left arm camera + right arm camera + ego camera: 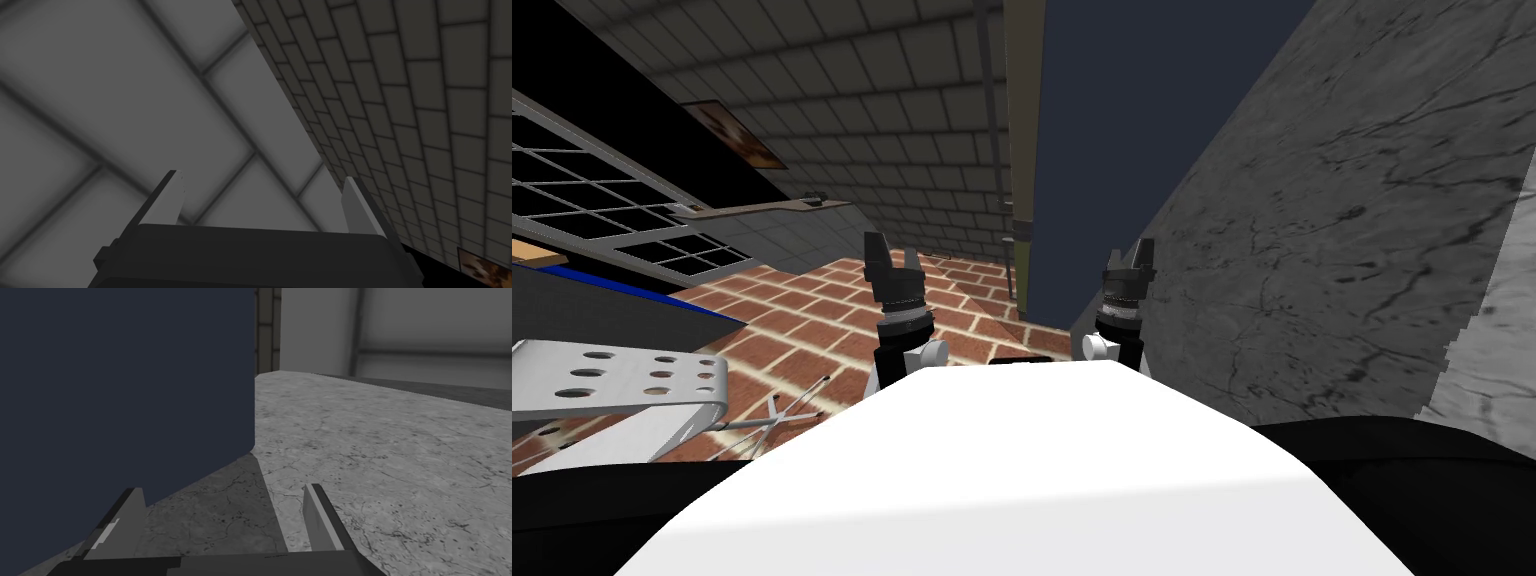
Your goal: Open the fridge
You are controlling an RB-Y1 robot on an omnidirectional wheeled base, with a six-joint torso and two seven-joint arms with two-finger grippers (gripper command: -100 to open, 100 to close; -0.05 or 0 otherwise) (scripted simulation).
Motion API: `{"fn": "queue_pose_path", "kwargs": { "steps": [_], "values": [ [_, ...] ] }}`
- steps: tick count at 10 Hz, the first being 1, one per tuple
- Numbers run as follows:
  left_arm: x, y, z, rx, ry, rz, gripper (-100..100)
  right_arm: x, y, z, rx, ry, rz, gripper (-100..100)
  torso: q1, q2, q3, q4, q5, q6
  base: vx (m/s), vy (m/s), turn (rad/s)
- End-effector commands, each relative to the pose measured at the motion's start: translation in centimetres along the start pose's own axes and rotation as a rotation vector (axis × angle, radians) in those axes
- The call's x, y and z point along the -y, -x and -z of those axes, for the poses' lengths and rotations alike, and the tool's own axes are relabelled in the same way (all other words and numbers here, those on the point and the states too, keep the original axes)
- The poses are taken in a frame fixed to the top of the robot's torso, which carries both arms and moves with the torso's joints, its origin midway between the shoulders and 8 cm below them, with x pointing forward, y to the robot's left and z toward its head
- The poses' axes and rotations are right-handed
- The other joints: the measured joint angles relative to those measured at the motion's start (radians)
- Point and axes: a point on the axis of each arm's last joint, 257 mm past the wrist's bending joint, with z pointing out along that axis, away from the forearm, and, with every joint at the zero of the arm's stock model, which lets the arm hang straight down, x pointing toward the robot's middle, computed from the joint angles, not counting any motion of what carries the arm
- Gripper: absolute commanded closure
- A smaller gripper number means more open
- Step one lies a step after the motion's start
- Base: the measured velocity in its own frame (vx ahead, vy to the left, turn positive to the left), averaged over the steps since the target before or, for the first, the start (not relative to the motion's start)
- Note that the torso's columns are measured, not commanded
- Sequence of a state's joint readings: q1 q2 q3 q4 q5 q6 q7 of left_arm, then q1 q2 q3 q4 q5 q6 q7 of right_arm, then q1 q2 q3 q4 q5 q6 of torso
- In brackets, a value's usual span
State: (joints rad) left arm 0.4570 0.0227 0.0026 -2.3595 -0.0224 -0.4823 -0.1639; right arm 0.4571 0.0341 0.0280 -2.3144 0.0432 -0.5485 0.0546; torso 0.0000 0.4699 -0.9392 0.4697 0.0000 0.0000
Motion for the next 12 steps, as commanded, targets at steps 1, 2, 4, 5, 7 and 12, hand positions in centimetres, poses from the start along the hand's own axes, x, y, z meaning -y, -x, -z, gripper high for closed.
{"fn": "queue_pose_path", "kwargs": {
  "steps": [1, 2, 4, 5, 7, 12],
  "values": [
    [0.0, 0.0, 0.0, 0.0, 0.0, 0.0, 0, 0.0, 0.0, 0.0, 0.0, 0.0, 0.0, 0, 0.0, 0.074, -0.148, 0.074, 0.0, 0.0, 0.0, 0.0, 0.0],
    [0.0, 0.0, 0.0, 0.0, 0.0, 0.0, 0, 0.0, 0.0, 0.0, 0.0, 0.0, 0.0, 0, 0.0, 0.148, -0.295, 0.148, 0.0, 0.0, 0.0, 0.0, 0.0],
    [0.0, 0.0, 0.0, 0.0, 0.0, 0.0, 0, 0.9, -1.0, 0.4, -0.094, -0.021, 0.084, -100, 0.001, 0.254, -0.512, 0.254, 0.0, 0.0, 0.038, 0.037, 0.018],
    [0.0, 0.0, 0.0, 0.0, 0.001, 0.0, 0, 1.5, -1.3, 0.6, -0.132, -0.035, 0.134, -100, 0.002, 0.263, -0.532, 0.264, 0.001, 0.0, 0.075, 0.07, 0.016],
    [0.0, 0.0, 0.0, 0.0, 0.001, 0.0, 0, 3.1, -1.6, 1.3, -0.2, -0.072, 0.249, -100, 0.001, 0.265, -0.538, 0.267, 0.0, 0.0, 0.119, 0.083, 0.029],
    [0.0, 0.0, 0.0, 0.0, 0.001, 0.0, 0, 6.4, -1.1, 2.7, -0.294, -0.147, 0.472, -100, 0.0, 0.27, -0.536, 0.269, 0.0, 0.0, 0.101, 0.076, 0.02]
  ]
}}
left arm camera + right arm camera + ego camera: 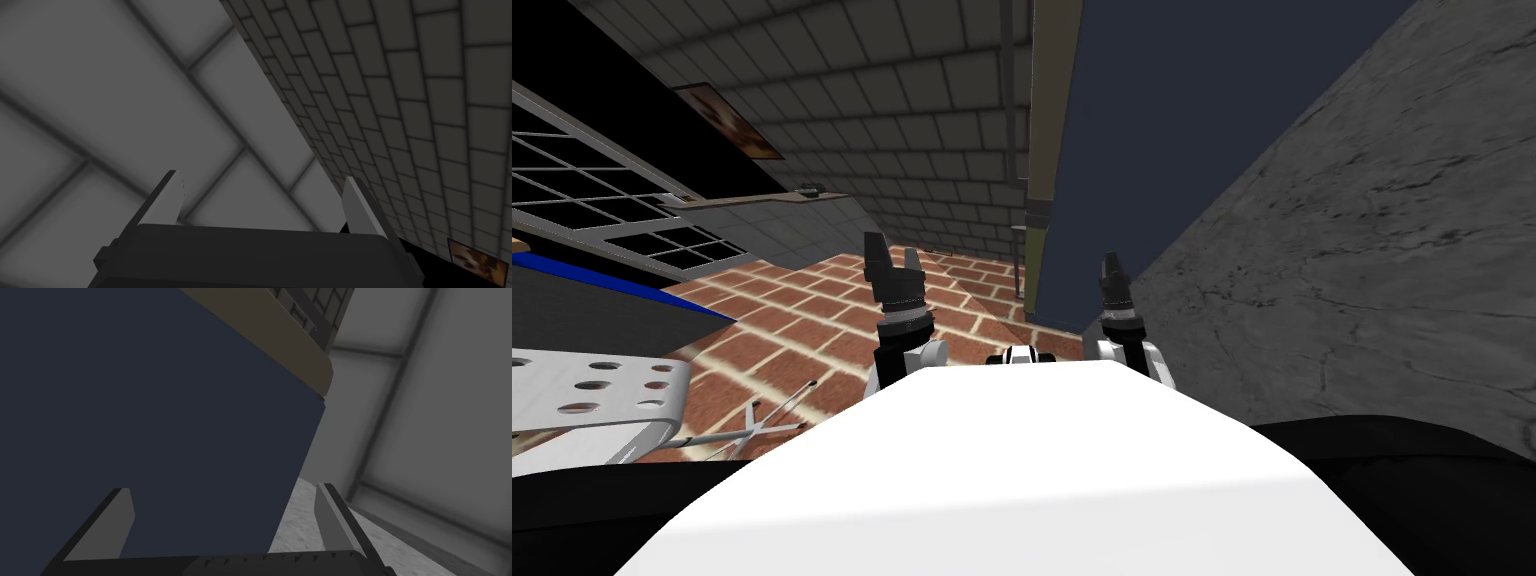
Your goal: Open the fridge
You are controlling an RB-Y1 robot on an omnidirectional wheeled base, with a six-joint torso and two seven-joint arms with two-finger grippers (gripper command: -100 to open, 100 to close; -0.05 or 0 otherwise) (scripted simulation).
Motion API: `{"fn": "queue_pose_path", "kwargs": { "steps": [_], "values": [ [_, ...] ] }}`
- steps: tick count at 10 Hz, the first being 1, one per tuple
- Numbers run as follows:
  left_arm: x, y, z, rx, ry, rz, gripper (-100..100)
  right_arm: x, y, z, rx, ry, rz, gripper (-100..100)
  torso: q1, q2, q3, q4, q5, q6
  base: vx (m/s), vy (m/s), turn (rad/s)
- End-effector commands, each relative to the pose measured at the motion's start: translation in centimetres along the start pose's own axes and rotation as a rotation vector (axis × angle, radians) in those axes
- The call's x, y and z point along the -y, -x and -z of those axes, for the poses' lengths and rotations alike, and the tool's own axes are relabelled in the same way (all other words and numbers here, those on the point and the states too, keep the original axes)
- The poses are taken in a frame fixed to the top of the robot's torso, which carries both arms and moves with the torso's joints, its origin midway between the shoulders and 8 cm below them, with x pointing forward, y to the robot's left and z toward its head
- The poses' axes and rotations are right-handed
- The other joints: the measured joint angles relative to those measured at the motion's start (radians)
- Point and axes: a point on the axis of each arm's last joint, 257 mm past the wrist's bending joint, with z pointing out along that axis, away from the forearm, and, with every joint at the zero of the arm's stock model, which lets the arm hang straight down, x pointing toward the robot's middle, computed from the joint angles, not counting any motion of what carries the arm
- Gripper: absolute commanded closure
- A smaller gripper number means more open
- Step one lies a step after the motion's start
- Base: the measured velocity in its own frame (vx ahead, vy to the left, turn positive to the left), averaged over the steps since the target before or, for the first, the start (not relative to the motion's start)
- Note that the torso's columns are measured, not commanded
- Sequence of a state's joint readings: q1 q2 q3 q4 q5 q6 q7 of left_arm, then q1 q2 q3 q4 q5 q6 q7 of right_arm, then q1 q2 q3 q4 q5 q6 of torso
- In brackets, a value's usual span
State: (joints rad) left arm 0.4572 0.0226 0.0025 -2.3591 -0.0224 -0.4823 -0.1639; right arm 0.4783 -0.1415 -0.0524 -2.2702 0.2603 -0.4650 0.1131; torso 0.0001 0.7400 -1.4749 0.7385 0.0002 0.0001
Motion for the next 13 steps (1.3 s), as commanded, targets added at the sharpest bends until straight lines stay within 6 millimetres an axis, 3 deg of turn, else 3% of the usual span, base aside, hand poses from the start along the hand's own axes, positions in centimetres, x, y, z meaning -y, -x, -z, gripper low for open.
{"fn": "queue_pose_path", "kwargs": {
  "steps": [1, 4, 5, 6, 7, 8, 13],
  "values": [
    [0.0, 0.0, 0.0, 0.0, 0.0, 0.0, 0, 1.5, -0.5, 0.5, -0.044, -0.035, 0.103, -100, -0.001, -0.002, -0.001, 0.0, 0.0, 0.0, 0.091, 0.052, 0.013],
    [0.0, 0.0, 0.0, 0.0, 0.0, 0.0, 0, 4.3, -0.6, 1.5, -0.1, -0.106, 0.256, -100, 0.001, -0.002, -0.001, -0.001, 0.0, 0.0, 0.11, 0.082, 0.023],
    [0.0, 0.0, 0.0, 0.0, 0.0, 0.0, 0, 4.3, -0.8, 1.5, -0.111, -0.104, 0.279, -100, 0.002, -0.004, -0.002, -0.001, 0.0, 0.0, 0.099, 0.074, 0.015],
    [0.0, 0.0, 0.0, 0.0, 0.0, 0.0, 0, 5.8, -0.5, 2.1, -0.132, -0.143, 0.345, -100, 0.0, -0.002, -0.001, -0.001, 0.0, 0.0, 0.098, 0.083, 0.039],
    [0.0, 0.0, 0.0, 0.0, 0.0, 0.0, 0, 5.9, -0.8, 2.1, -0.145, -0.141, 0.372, -100, 0.0, -0.001, -0.001, 0.0, 0.0, 0.0, 0.101, 0.068, 0.013],
    [0.0, 0.0, 0.0, 0.0, 0.0, 0.0, 0, 7.4, -0.3, 2.8, -0.164, -0.181, 0.439, -100, -0.001, -0.001, -0.001, 0.0, 0.0, 0.0, 0.129, 0.072, 0.031],
    [0.0, 0.0, 0.0, 0.0, 0.0, 0.0, 0, 10.7, 0.4, 4.5, -0.239, -0.258, 0.65, -100, 0.001, -0.003, -0.002, -0.001, 0.0, 0.0, 0.11, 0.085, 0.027]
  ]
}}
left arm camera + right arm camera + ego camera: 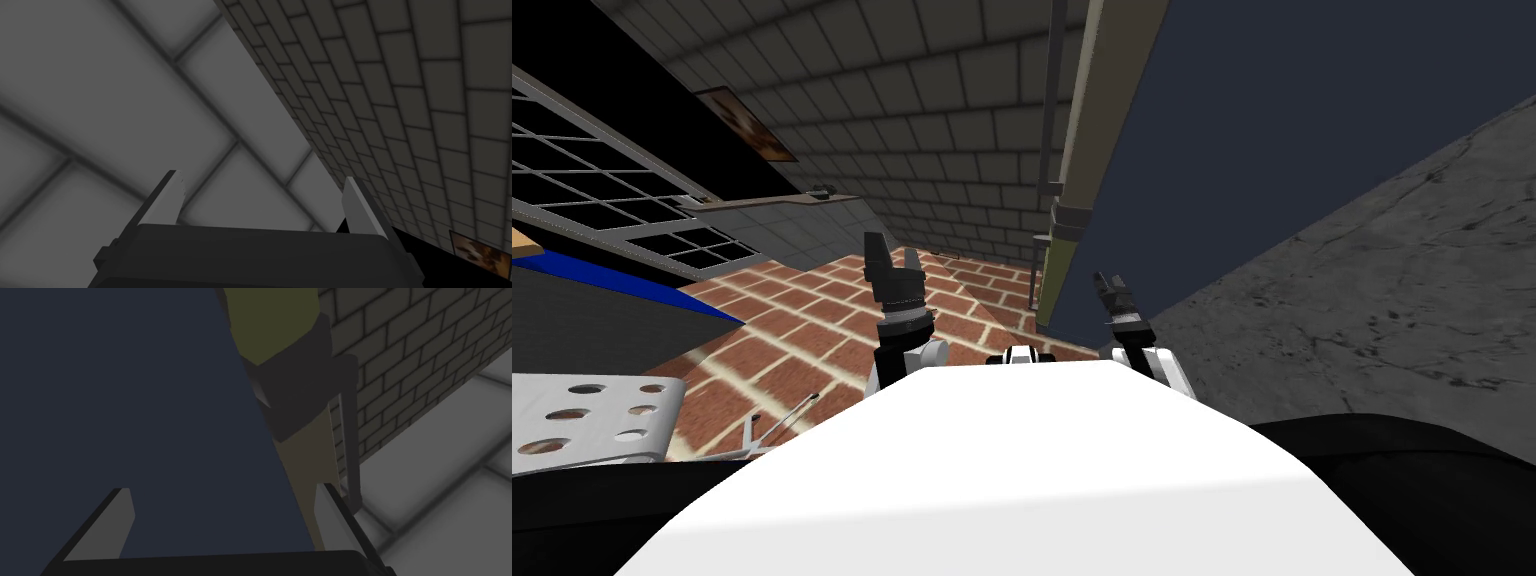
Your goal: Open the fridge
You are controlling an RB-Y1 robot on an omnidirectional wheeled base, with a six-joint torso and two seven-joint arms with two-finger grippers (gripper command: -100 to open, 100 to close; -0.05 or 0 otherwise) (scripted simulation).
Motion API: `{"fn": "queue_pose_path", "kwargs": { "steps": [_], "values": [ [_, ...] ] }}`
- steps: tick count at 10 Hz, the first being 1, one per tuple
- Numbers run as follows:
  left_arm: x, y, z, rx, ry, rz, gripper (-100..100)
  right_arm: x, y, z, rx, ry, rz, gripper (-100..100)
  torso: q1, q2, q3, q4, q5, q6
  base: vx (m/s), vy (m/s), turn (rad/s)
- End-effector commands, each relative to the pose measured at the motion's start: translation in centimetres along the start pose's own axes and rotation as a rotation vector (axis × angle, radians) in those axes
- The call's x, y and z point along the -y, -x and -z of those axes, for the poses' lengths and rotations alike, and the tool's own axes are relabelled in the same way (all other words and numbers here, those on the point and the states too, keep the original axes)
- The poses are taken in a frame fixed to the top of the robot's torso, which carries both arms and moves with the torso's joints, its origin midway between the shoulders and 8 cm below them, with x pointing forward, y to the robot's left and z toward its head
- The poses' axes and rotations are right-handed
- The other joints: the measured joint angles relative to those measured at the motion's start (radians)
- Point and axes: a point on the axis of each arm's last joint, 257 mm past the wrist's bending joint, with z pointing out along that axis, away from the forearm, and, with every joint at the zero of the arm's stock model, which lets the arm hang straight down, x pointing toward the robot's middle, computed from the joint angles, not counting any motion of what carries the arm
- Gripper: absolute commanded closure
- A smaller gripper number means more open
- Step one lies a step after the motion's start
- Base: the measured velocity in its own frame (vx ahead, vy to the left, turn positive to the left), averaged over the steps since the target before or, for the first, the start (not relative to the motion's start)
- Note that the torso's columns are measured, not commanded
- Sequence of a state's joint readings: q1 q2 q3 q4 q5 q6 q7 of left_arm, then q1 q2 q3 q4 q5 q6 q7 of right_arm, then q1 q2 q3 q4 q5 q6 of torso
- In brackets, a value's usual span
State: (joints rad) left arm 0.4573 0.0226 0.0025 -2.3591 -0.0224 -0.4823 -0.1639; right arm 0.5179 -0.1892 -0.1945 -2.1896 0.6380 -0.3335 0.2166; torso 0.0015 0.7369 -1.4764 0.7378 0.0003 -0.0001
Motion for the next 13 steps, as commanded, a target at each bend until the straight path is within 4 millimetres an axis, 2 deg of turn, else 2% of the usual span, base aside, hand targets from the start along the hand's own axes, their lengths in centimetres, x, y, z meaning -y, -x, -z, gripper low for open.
{"fn": "queue_pose_path", "kwargs": {
  "steps": [1, 2, 3, 4, 5, 6, 8, 9, 10, 11, 12, 13],
  "values": [
    [0.0, 0.0, 0.0, 0.0, 0.0, 0.0, 0, 0.8, -0.5, 0.3, -0.027, -0.019, 0.079, -100, -0.002, 0.001, 0.0, 0.0, 0.0, 0.0, 0.051, 0.03, -0.002],
    [0.0, 0.0, 0.0, 0.0, 0.0, 0.0, 0, 2.6, -0.8, 0.8, -0.051, -0.061, 0.15, -100, -0.005, 0.004, 0.002, 0.001, -0.001, 0.0, 0.091, 0.054, 0.044],
    [0.0, 0.0, 0.0, 0.0, 0.0, 0.0, 0, 2.6, -1.0, 0.8, -0.06, -0.059, 0.178, -100, -0.003, 0.002, 0.001, 0.0, -0.001, 0.0, 0.096, 0.061, 0.027],
    [0.0, 0.0, 0.0, 0.0, 0.0, 0.0, 0, 4.4, -1.1, 1.4, -0.082, -0.101, 0.242, -100, -0.001, 0.001, 0.0, 0.0, 0.0, 0.0, 0.122, 0.079, 0.048],
    [0.0, 0.0, 0.0, 0.0, 0.0, 0.0, 0, 4.4, -1.4, 1.4, -0.092, -0.099, 0.272, -100, 0.0, -0.001, -0.001, 0.0, 0.0, 0.0, 0.099, 0.076, 0.024],
    [0.0, 0.0, 0.0, 0.0, 0.0, 0.0, 0, 6.3, -1.3, 2.0, -0.114, -0.141, 0.335, -100, -0.001, 0.001, 0.0, 0.0, 0.0, 0.0, 0.122, 0.1, 0.057],
    [0.0, 0.0, 0.0, 0.0, 0.0, 0.0, 0, 6.3, -1.6, 2.1, -0.127, -0.138, 0.373, -100, -0.001, 0.001, 0.0, 0.0, 0.0, 0.0, 0.08, 0.071, 0.013],
    [0.0, 0.0, 0.0, 0.0, 0.0, 0.0, 0, 8.1, -1.5, 2.8, -0.152, -0.178, 0.446, -100, -0.004, 0.005, 0.002, 0.001, -0.001, 0.0, 0.063, 0.056, 0.069],
    [0.0, 0.0, 0.0, 0.0, 0.0, 0.0, 0, 8.1, -1.7, 2.8, -0.16, -0.176, 0.469, -100, -0.003, 0.003, 0.002, 0.001, -0.001, 0.0, 0.079, 0.058, 0.029],
    [0.0, 0.0, 0.0, 0.0, 0.0, 0.0, 0, 9.9, -1.4, 3.6, -0.182, -0.217, 0.533, -100, -0.002, 0.001, 0.0, 0.0, 0.0, 0.0, 0.113, 0.084, 0.061],
    [0.0, 0.0, 0.0, 0.0, 0.0, 0.0, 0, 9.9, -1.6, 3.7, -0.192, -0.214, 0.562, -100, 0.0, -0.001, -0.001, -0.001, 0.0, 0.0, 0.099, 0.075, 0.035],
    [0.0, 0.0, 0.0, 0.0, 0.0, 0.0, 0, 11.7, -1.2, 4.5, -0.213, -0.254, 0.623, -100, -0.001, 0.0, -0.001, 0.0, 0.0, 0.0, 0.086, 0.1, 0.076]
  ]
}}
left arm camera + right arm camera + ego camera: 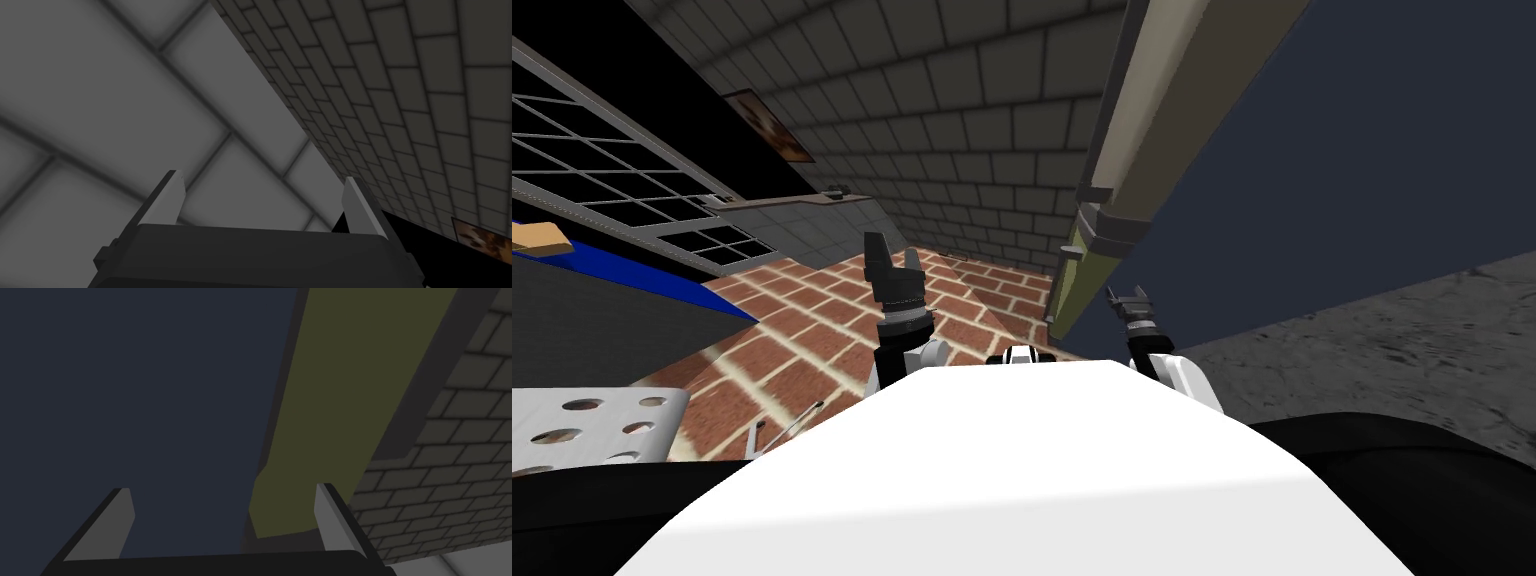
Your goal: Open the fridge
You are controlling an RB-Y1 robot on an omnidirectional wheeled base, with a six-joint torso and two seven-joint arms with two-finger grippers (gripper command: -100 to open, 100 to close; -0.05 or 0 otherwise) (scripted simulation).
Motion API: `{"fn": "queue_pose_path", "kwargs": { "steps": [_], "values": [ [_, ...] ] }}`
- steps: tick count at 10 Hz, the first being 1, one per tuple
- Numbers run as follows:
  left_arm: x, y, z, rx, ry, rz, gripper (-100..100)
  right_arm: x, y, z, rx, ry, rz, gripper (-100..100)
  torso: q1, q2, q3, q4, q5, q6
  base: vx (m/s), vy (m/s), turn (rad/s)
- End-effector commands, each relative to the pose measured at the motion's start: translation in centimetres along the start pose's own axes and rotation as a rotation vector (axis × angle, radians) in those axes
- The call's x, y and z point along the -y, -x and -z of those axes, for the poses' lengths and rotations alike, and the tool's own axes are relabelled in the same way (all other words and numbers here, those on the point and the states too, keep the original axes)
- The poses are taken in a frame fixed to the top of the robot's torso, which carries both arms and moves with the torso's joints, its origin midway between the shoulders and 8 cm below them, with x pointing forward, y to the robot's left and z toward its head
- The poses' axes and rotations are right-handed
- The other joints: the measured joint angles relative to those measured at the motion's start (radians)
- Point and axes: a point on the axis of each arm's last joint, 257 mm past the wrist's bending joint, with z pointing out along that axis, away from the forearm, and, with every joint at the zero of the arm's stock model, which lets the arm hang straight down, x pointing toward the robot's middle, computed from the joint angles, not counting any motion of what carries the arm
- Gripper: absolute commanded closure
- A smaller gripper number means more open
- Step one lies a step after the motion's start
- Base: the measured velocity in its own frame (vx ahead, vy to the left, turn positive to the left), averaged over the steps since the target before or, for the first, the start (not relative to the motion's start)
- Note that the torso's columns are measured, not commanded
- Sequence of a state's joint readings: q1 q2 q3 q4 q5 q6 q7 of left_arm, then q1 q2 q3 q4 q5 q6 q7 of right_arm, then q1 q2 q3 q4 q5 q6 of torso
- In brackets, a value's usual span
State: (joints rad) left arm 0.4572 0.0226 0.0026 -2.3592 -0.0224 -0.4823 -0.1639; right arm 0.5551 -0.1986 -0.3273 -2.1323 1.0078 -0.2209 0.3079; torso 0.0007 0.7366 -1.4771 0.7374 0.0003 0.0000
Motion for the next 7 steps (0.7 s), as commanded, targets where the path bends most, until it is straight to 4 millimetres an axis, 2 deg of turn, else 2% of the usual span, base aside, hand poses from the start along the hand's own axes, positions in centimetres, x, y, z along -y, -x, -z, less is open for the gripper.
{"fn": "queue_pose_path", "kwargs": {
  "steps": [1, 2, 3, 4, 5, 6, 7],
  "values": [
    [0.0, 0.0, 0.0, 0.0, 0.0, 0.0, 0, 1.9, -1.0, 0.6, -0.039, -0.04, 0.117, -100, 0.001, 0.001, 0.001, 0.0, 0.0, -0.001, 0.071, 0.082, -0.001],
    [0.0, 0.0, 0.0, 0.0, 0.0, 0.0, 0, 3.7, -1.6, 1.1, -0.065, -0.077, 0.179, -100, -0.001, 0.0, 0.0, 0.0, 0.0, -0.003, 0.086, 0.113, 0.079],
    [0.0, 0.0, 0.0, 0.0, 0.0, 0.0, 0, 3.7, -1.8, 1.1, -0.071, -0.075, 0.205, -100, -0.002, -0.006, -0.004, 0.0, 0.001, -0.005, 0.068, 0.082, 0.026],
    [0.0, 0.0, 0.0, 0.0, 0.0, 0.0, 0, 5.4, -2.3, 1.7, -0.096, -0.111, 0.263, -100, -0.003, -0.007, -0.005, -0.001, 0.001, -0.006, 0.082, 0.076, 0.06],
    [0.0, 0.0, 0.0, 0.0, 0.0, 0.0, 0, 5.4, -2.4, 1.7, -0.102, -0.109, 0.289, -100, -0.003, -0.012, -0.008, -0.001, 0.001, -0.009, 0.065, 0.074, 0.039],
    [0.0, 0.0, 0.0, 0.0, 0.0, 0.0, 0, 7.1, -2.8, 2.3, -0.127, -0.143, 0.348, -100, -0.002, -0.013, -0.009, -0.002, 0.001, -0.01, 0.063, 0.103, 0.074],
    [0.0, 0.0, 0.0, 0.0, 0.0, 0.0, 0, 7.1, -2.9, 2.3, -0.133, -0.141, 0.371, -100, 0.001, -0.015, -0.01, -0.002, 0.002, -0.012, 0.053, 0.075, 0.048]
  ]
}}
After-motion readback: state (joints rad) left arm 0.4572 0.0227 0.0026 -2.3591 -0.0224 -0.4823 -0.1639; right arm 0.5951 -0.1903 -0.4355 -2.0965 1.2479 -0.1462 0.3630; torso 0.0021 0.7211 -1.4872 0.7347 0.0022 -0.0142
